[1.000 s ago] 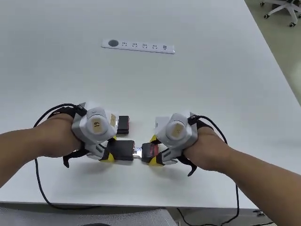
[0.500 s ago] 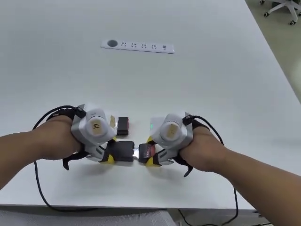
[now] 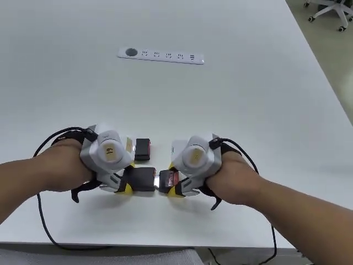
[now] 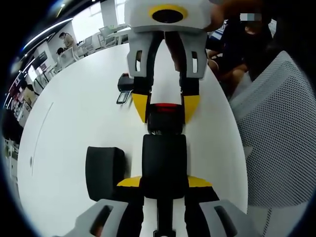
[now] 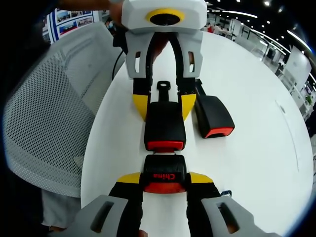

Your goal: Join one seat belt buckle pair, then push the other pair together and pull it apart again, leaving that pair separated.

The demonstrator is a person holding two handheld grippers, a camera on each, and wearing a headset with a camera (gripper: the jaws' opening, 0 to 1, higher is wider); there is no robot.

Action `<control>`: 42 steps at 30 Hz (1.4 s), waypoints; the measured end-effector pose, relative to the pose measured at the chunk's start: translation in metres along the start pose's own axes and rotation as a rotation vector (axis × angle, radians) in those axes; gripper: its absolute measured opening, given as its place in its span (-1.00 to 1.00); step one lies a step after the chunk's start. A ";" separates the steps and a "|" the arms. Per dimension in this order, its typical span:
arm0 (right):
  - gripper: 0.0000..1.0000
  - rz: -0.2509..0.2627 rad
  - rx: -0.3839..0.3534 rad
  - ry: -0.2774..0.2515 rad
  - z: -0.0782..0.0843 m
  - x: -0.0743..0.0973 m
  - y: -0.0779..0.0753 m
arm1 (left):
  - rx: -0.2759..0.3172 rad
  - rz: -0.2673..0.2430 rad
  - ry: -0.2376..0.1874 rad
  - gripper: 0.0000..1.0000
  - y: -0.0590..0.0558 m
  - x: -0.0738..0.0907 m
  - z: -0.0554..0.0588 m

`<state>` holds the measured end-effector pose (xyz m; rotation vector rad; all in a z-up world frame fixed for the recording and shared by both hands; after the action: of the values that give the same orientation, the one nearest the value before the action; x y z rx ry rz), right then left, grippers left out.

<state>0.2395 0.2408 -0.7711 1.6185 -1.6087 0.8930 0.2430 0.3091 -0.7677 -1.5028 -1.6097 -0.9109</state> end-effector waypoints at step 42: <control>-0.39 0.001 -0.024 -0.027 0.008 0.007 -0.002 | 0.038 -0.002 -0.031 -0.37 0.002 0.001 0.003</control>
<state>0.2416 0.2301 -0.7690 1.6194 -1.6332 0.8523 0.2449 0.3123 -0.7687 -1.4965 -1.6415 -0.8573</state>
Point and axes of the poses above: the centre of the closed fingertips' face, and the gripper's own axes: x roughly backward along the fingers, y roughly to its left, z roughly out of its underside, the point moved 1 cm from there along x, roughly backward along the fingers, and after that the axes turned 1 degree about -z, right-handed, at the moved point
